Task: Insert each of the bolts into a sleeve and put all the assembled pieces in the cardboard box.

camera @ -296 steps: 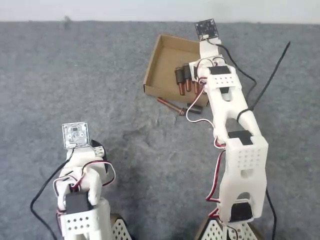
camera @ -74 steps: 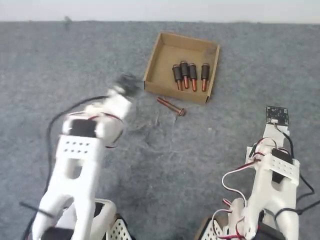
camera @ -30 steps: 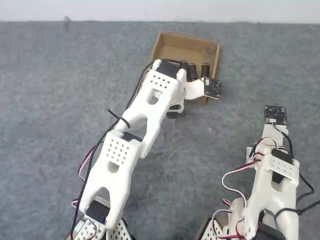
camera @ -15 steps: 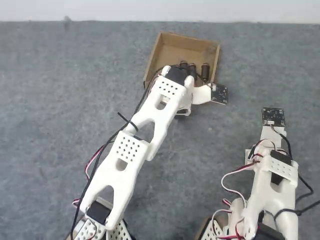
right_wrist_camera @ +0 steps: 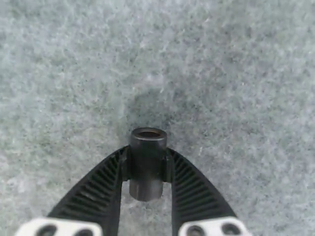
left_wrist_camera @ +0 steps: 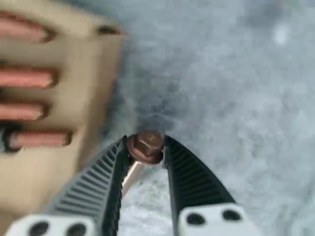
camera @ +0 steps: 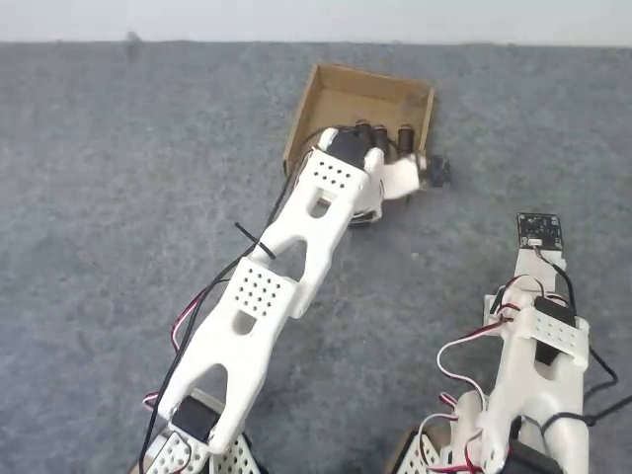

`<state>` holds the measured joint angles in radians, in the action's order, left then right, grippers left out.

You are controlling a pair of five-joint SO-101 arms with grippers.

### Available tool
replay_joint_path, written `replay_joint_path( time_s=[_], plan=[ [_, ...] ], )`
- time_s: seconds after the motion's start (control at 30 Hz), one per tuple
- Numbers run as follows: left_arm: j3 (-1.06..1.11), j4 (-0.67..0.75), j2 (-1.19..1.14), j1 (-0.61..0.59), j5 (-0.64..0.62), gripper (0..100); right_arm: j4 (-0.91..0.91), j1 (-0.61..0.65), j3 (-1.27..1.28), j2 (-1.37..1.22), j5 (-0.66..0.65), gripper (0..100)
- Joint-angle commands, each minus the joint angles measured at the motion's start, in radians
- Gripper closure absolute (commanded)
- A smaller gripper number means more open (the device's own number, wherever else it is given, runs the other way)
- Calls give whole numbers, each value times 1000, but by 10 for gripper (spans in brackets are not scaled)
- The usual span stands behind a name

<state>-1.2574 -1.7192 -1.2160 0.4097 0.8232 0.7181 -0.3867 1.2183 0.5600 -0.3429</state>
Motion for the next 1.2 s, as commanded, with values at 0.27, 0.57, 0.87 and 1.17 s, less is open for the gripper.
replay_joint_path(
  time_s=[0.27,0.57,0.87,1.17],
  plan=[
    [-157,-41,48,-68,-1057,988,-21,12,-15,41,-18,991],
    [415,-28,394,-101,-1174,988,-21,12,-15,41,-18,991],
    [843,181,640,-153,-1152,987,-21,12,-15,39,-18,991],
    [1102,339,778,-163,-1094,927,-21,10,-15,39,-18,991]
  ],
)
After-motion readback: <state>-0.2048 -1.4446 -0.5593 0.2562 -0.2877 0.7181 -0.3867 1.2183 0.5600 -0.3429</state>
